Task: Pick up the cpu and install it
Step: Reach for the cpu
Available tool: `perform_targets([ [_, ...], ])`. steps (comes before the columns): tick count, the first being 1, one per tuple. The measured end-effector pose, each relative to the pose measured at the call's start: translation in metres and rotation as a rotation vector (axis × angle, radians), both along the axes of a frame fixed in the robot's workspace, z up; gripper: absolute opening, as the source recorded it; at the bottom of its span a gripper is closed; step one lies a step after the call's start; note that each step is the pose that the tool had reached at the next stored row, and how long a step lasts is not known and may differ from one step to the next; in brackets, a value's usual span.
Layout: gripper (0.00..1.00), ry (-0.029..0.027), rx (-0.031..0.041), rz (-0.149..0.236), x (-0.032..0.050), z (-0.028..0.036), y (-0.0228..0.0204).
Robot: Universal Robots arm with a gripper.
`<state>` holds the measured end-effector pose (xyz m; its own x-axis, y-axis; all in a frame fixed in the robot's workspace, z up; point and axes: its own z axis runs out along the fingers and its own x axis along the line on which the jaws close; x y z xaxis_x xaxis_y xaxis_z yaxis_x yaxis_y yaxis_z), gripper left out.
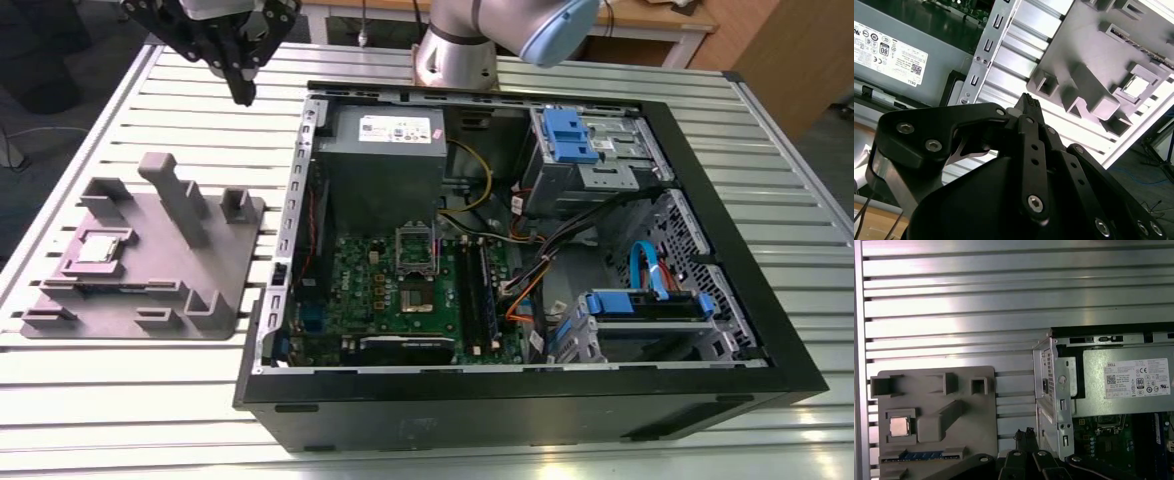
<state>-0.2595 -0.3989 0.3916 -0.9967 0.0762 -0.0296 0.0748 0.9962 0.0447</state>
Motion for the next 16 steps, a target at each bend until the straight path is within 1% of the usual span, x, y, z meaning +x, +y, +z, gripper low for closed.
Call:
perform_targets([
  [8,0.11,-0.0019,0.0001,0.0,-0.0128,-0.0006,0.0],
  [13,0.11,-0.002,-0.0001,0.0,-0.0166,-0.0005,0.0],
  [16,0.11,-0.0024,0.0,0.0,-0.0206,-0.0008,0.0],
])
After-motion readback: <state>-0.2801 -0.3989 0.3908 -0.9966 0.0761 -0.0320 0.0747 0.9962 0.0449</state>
